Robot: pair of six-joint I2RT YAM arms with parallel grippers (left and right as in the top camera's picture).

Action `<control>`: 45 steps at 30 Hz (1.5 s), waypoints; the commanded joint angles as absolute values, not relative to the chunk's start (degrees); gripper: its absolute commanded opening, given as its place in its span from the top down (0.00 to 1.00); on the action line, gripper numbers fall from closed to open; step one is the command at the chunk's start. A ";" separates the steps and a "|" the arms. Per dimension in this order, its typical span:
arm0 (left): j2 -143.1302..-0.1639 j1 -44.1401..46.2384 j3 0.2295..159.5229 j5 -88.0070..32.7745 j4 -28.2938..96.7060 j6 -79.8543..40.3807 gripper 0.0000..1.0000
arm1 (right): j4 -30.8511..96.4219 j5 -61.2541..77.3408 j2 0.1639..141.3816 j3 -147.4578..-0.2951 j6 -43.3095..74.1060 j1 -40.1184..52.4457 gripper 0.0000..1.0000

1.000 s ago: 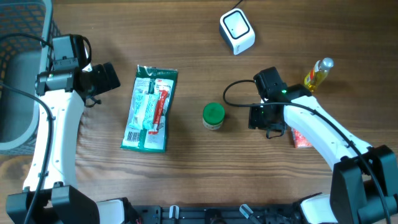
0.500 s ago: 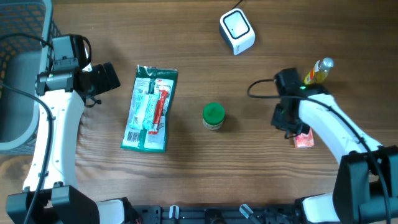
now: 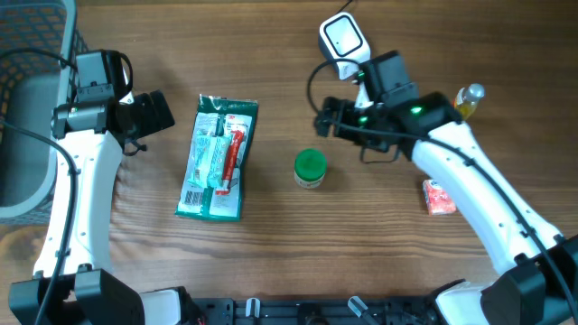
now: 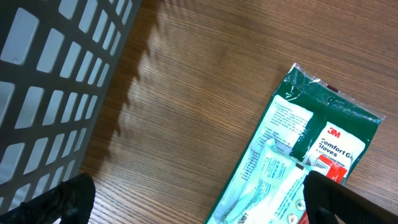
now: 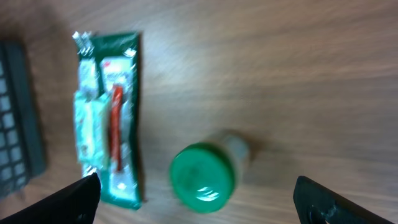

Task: Scan the item barcode
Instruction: 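Move the right gripper over the green-lidded jar, then lower the right gripper and grasp the jar by its green lid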

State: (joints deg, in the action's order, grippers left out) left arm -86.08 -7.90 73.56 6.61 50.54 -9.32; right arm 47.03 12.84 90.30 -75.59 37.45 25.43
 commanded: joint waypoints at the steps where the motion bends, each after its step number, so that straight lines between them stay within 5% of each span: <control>1: -86.26 -8.05 73.60 7.14 50.41 -9.85 0.00 | 47.90 5.91 91.13 -76.05 50.52 29.47 0.01; 10: -86.26 -8.05 73.60 7.14 50.41 -9.85 0.00 | 47.09 -4.78 101.10 -76.05 57.43 37.19 0.00; 17: -86.26 -8.05 73.60 7.14 50.39 -9.85 0.00 | 46.74 -3.01 106.30 -76.05 58.67 37.43 0.28; 23: -86.26 -8.05 73.60 7.14 50.41 -9.85 0.00 | 48.38 -2.63 106.30 -76.05 58.43 37.43 0.27; 27: -86.26 -8.05 73.60 7.14 50.41 -9.85 0.00 | 48.97 -2.52 106.30 -76.05 58.72 37.43 0.04; 29: -86.26 -8.05 73.60 7.14 50.41 -9.85 0.00 | 50.04 -1.63 106.30 -76.05 58.76 37.43 0.00; 34: -86.26 -8.05 73.60 7.14 50.41 -9.85 0.00 | 51.13 0.05 106.30 -76.05 59.13 37.43 0.01; 38: -86.26 -8.05 73.60 7.14 50.41 -9.85 0.00 | 51.68 0.03 106.30 -76.05 59.09 37.43 0.17; 45: -86.26 -8.05 73.60 7.14 50.41 -9.85 0.00 | 51.68 -0.21 106.30 -76.05 55.61 37.43 0.23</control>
